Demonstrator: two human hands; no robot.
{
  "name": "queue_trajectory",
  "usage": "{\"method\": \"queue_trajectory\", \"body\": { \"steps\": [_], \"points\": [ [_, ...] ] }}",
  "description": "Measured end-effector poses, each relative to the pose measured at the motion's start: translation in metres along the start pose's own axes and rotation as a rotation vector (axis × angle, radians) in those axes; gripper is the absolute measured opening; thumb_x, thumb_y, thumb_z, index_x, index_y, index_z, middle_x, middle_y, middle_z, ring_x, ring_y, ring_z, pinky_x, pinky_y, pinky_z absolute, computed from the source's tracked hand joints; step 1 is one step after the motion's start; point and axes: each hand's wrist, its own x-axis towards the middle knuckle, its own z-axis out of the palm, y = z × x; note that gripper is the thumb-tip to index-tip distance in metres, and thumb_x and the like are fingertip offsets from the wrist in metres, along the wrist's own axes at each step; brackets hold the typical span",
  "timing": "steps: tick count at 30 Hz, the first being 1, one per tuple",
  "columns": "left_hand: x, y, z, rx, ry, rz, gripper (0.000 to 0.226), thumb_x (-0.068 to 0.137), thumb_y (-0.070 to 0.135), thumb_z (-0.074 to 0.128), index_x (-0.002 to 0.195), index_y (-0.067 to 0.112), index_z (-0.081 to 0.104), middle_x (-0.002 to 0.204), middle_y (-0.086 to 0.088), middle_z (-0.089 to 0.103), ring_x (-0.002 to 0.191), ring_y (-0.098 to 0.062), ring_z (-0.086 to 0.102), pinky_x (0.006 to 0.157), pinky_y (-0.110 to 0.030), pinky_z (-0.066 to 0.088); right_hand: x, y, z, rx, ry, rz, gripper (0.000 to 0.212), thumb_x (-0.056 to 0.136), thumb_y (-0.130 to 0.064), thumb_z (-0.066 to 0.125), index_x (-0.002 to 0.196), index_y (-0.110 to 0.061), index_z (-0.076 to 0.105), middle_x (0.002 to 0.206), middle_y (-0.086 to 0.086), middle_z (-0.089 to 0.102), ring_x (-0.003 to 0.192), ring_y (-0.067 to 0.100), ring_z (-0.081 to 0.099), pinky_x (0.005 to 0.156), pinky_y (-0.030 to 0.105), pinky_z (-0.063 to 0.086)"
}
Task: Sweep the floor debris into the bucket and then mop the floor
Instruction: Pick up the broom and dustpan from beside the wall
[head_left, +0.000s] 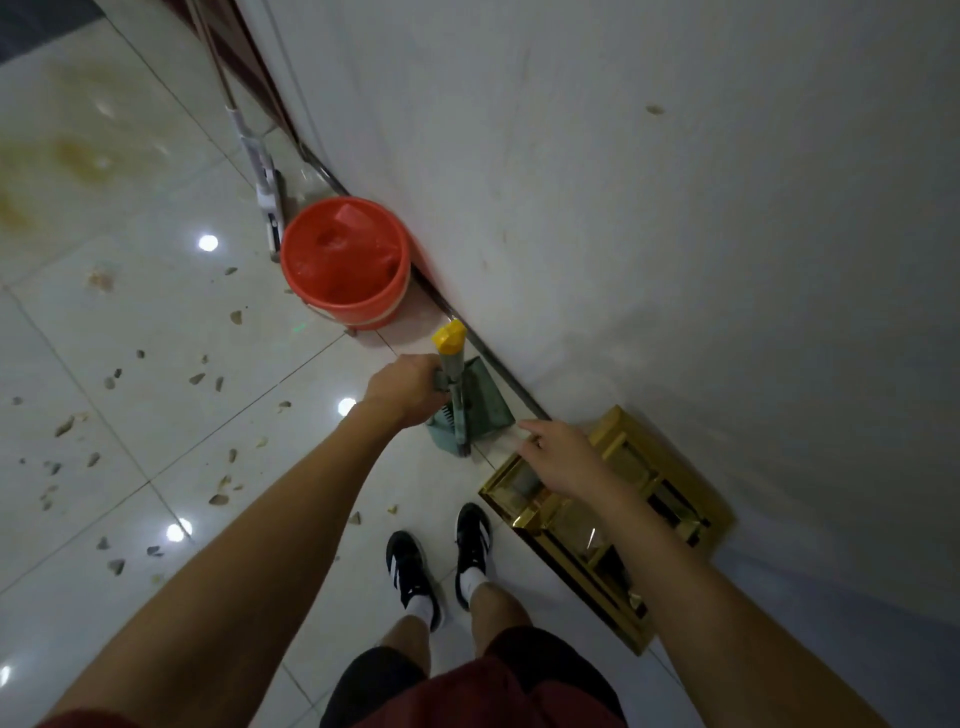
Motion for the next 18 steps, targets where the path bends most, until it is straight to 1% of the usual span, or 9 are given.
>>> {"method": "queue_trajectory", "body": {
  "steps": [2, 4, 5, 6, 8, 11, 13, 15, 18],
  "points": [
    [-0.008, -0.001, 0.012, 0.021, -0.001, -0.007, 0.023, 0.089, 0.033, 0.065, 0.107, 0.021, 0.058, 0.098, -0.002, 0.064, 0.085, -0.021, 0.061, 0.069, -0.034, 0.054, -0.002, 0.003, 0.001, 0.01, 0.005, 0.011, 0.049, 0.102, -0.032, 0.054, 0.148, -0.018, 0.047, 0.147, 0.007, 0.052, 0.132, 0.021, 0.051, 0.107, 0.033, 0.043],
    [-0.02, -0.002, 0.026, -0.012, -0.029, -0.008, 0.022, 0.091, 0.031, 0.063, 0.105, 0.022, 0.049, 0.091, 0.001, 0.058, 0.083, -0.019, 0.059, 0.064, -0.03, 0.05, -0.005, 0.007, 0.004, 0.03, 0.005, 0.032, 0.048, 0.102, -0.031, 0.053, 0.148, -0.019, 0.047, 0.148, 0.005, 0.051, 0.131, 0.022, 0.051, 0.107, 0.036, 0.045],
    [-0.027, -0.003, 0.033, -0.026, -0.034, -0.009, 0.022, 0.092, 0.031, 0.061, 0.104, 0.022, 0.046, 0.089, 0.002, 0.056, 0.081, -0.018, 0.058, 0.064, -0.03, 0.049, -0.006, 0.009, 0.006, 0.027, 0.011, 0.033, 0.047, 0.102, -0.031, 0.053, 0.148, -0.019, 0.048, 0.147, 0.005, 0.052, 0.129, 0.022, 0.053, 0.105, 0.037, 0.047],
    [-0.033, -0.004, 0.039, -0.032, -0.025, -0.004, 0.023, 0.092, 0.033, 0.06, 0.105, 0.021, 0.045, 0.09, 0.0, 0.056, 0.08, -0.019, 0.058, 0.066, -0.032, 0.052, -0.007, 0.01, 0.009, 0.022, 0.015, 0.034, 0.046, 0.102, -0.03, 0.053, 0.146, -0.019, 0.049, 0.145, 0.005, 0.053, 0.127, 0.022, 0.054, 0.103, 0.036, 0.047],
    [-0.045, -0.008, 0.052, -0.023, 0.002, -0.003, 0.031, 0.091, 0.038, 0.06, 0.111, 0.018, 0.048, 0.095, -0.004, 0.059, 0.081, -0.022, 0.061, 0.073, -0.039, 0.058, -0.012, 0.012, 0.014, 0.015, 0.023, 0.035, 0.045, 0.102, -0.029, 0.052, 0.146, -0.019, 0.05, 0.144, 0.006, 0.054, 0.127, 0.023, 0.054, 0.101, 0.034, 0.046],
    [-0.058, -0.017, 0.069, -0.007, -0.003, -0.018, 0.031, 0.093, 0.038, 0.06, 0.115, 0.016, 0.056, 0.101, -0.005, 0.061, 0.081, -0.02, 0.063, 0.074, -0.04, 0.06, -0.02, 0.015, 0.023, 0.036, 0.024, 0.047, 0.047, 0.101, -0.033, 0.052, 0.147, -0.023, 0.049, 0.147, 0.005, 0.052, 0.13, 0.022, 0.052, 0.106, 0.037, 0.046],
    [-0.065, -0.023, 0.077, 0.004, -0.021, -0.036, 0.026, 0.093, 0.034, 0.06, 0.111, 0.016, 0.063, 0.097, -0.004, 0.063, 0.077, -0.018, 0.064, 0.073, -0.038, 0.061, -0.026, 0.016, 0.031, 0.048, 0.019, 0.055, 0.048, 0.1, -0.034, 0.053, 0.147, -0.024, 0.048, 0.148, 0.004, 0.051, 0.131, 0.021, 0.052, 0.107, 0.039, 0.046],
    [-0.071, -0.029, 0.083, 0.014, -0.063, -0.057, 0.022, 0.093, 0.032, 0.06, 0.107, 0.015, 0.063, 0.091, -0.003, 0.064, 0.075, -0.018, 0.063, 0.074, -0.038, 0.061, -0.031, 0.016, 0.039, 0.041, 0.023, 0.056, 0.047, 0.1, -0.034, 0.054, 0.147, -0.024, 0.049, 0.148, 0.004, 0.051, 0.132, 0.021, 0.051, 0.107, 0.037, 0.045],
    [-0.081, -0.04, 0.092, -0.026, -0.119, -0.077, 0.024, 0.092, 0.028, 0.061, 0.114, 0.016, 0.059, 0.089, -0.004, 0.06, 0.079, -0.023, 0.063, 0.078, -0.04, 0.06, -0.04, 0.015, 0.053, 0.038, 0.031, 0.052, 0.047, 0.101, -0.033, 0.054, 0.146, -0.022, 0.05, 0.147, 0.007, 0.052, 0.132, 0.022, 0.05, 0.108, 0.035, 0.044]
  ]
}}
